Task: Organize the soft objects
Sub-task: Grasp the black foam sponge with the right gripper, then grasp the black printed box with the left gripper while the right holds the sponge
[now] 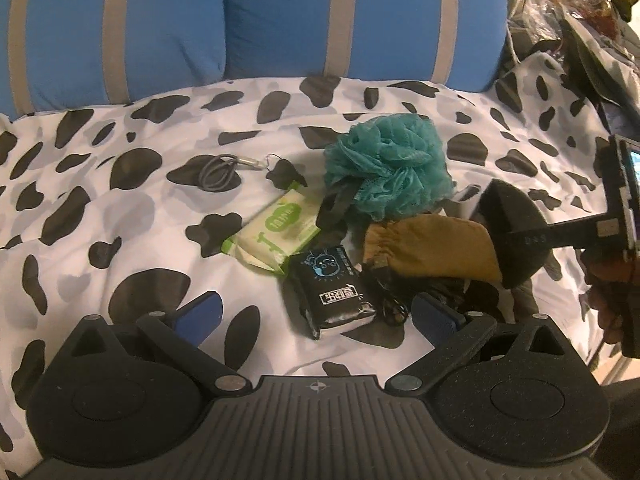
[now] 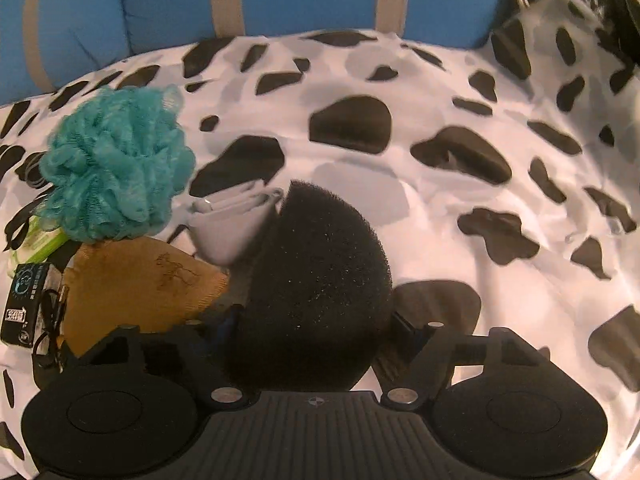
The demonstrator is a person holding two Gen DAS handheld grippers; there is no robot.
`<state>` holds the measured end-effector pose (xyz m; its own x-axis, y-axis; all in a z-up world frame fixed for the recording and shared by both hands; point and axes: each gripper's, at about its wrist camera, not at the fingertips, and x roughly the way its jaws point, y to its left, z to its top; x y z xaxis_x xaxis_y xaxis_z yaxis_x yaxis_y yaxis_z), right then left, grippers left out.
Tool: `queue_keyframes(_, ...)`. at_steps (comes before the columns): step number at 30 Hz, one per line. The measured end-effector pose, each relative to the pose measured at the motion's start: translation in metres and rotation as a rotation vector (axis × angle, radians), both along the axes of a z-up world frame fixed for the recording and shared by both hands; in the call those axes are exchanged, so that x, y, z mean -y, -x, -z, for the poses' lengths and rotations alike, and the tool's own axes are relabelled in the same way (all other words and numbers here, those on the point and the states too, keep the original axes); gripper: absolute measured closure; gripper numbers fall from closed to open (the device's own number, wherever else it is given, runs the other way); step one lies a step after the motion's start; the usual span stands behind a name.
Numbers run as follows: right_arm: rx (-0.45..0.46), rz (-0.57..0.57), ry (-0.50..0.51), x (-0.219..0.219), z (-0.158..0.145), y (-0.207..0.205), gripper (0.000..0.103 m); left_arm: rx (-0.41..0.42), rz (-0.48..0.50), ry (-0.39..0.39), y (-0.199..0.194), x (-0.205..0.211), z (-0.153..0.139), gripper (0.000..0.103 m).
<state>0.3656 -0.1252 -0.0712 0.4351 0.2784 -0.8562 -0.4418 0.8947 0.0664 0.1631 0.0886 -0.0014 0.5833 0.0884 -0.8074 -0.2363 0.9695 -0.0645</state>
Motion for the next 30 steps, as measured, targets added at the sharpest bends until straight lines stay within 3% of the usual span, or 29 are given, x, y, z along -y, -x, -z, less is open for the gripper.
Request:
queue_keyframes(8, 0.010, -0.013, -0.031, 0.012, -0.012, 0.005, 0.033, -0.006, 0.019, -0.006, -0.008, 0.006, 0.004, 0.000)
queue_keyframes(14, 0.051, 0.007, -0.069, 0.038, -0.037, 0.014, 0.033, -0.039, 0.053, -0.073, -0.022, 0.018, 0.015, 0.000)
queue_keyframes(21, 0.081, 0.007, -0.080, 0.071, -0.063, 0.038, 0.033, -0.059, 0.025, -0.092, -0.034, 0.014, 0.029, 0.001)
queue_keyframes(23, 0.080, -0.004, -0.086, 0.078, -0.068, 0.047, 0.033, -0.081, 0.014, -0.091, -0.038, 0.011, 0.036, 0.008)
queue_keyframes(24, 0.081, -0.008, -0.083, 0.081, -0.070, 0.051, 0.033, -0.094, 0.009, -0.088, -0.040, 0.010, 0.039, 0.017)
queue_keyframes(30, 0.084, -0.016, -0.105, 0.094, -0.079, 0.066, 0.033, -0.146, -0.043, -0.034, -0.052, 0.000, 0.052, 0.020)
